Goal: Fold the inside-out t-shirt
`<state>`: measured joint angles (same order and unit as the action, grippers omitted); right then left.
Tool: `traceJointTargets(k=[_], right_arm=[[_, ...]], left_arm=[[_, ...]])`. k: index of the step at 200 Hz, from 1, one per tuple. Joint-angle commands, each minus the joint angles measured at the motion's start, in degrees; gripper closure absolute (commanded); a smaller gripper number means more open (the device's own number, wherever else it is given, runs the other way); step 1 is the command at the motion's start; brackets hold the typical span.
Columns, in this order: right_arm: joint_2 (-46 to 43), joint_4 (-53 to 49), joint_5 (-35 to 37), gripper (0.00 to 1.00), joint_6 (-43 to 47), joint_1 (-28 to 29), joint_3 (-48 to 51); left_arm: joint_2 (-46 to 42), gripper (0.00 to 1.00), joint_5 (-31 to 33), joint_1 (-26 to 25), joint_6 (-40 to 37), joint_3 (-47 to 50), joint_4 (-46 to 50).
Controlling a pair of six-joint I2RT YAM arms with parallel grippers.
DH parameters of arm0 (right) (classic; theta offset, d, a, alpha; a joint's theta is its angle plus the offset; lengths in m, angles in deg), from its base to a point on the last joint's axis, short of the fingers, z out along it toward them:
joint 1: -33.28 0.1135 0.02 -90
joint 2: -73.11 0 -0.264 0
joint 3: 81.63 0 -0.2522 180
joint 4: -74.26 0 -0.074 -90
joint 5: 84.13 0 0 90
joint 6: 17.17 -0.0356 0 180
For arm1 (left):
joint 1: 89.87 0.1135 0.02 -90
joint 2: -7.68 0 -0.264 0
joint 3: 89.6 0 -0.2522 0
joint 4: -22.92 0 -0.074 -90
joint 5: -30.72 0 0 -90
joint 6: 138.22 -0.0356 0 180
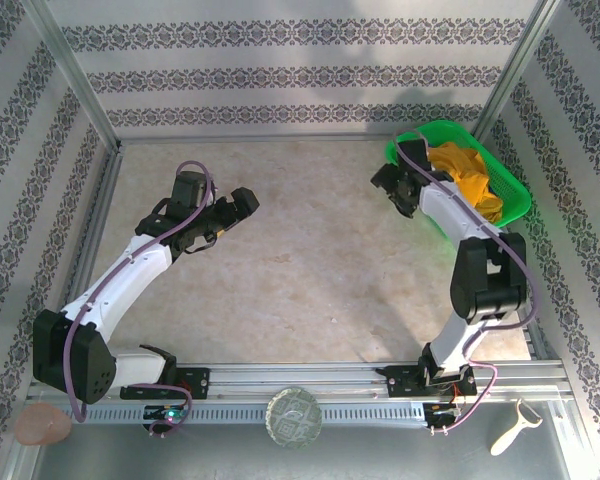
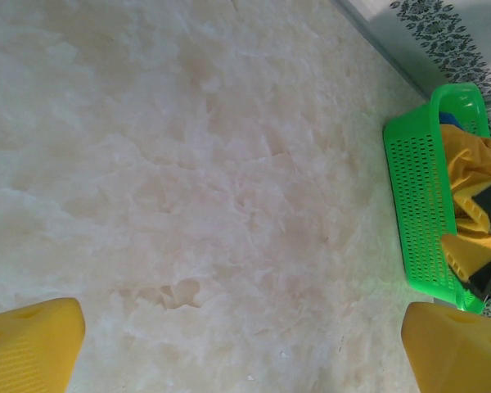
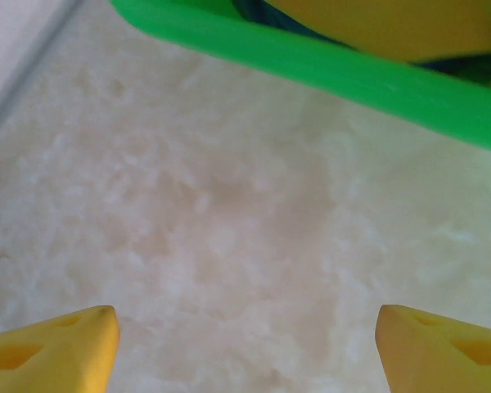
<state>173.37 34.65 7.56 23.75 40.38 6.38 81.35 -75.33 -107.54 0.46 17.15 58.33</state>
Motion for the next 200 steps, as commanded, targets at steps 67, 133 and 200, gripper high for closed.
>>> traceJointTargets(k=[67,133,200], right_arm=[[22.38,-3.0,16.76,0.35,9.69,7.52,-22.45],[31.24,-10.67,34.09,0.56,10.9,8.03,-32.81],[43.8,-19.11,36.12,0.53,12.89,4.98,-53.87]], left_arm=[[1.19,0.01,0.25,-0.33,-0.44,1.17,-1.43],[4.77,0.01,-2.51,-0.05,-0.6,-0.04,-3.27],[6.5,0.01,-4.26,0.95,-0.19,-0.72,-3.81]])
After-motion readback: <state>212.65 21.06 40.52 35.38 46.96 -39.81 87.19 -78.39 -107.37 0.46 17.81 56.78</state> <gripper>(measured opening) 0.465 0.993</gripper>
